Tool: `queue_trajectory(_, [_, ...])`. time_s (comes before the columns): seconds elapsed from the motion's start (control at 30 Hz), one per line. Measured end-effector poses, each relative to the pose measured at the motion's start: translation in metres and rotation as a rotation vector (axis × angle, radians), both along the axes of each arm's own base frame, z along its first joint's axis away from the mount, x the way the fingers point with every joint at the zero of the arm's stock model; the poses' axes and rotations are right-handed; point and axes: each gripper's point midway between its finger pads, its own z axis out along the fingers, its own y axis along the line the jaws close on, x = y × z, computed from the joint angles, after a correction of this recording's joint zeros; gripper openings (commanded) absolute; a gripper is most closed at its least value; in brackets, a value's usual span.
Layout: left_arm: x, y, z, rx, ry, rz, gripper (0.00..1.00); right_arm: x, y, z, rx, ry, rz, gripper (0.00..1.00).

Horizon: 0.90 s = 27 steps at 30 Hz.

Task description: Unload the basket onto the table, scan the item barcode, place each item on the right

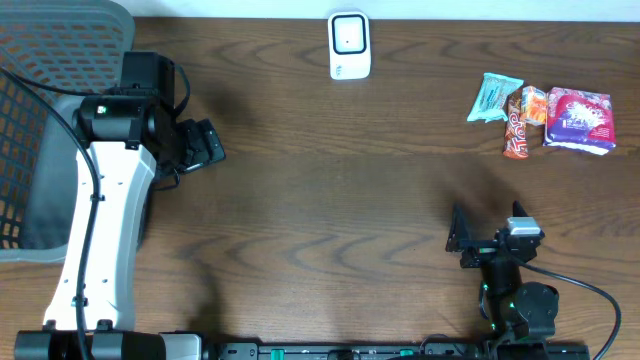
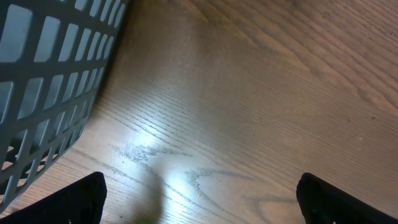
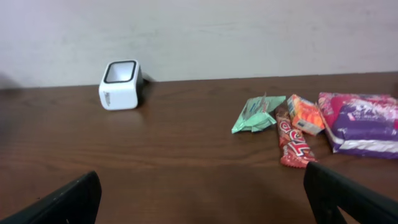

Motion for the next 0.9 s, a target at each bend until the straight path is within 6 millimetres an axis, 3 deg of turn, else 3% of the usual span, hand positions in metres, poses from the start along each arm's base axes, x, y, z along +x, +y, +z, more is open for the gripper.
queue_trajectory(0.9, [0.0000, 0.0000, 0.0000, 0.000, 0.000, 0.000, 0.98, -0.0001, 0.0008, -0.0003, -0.033, -0.001, 0.006, 0.99])
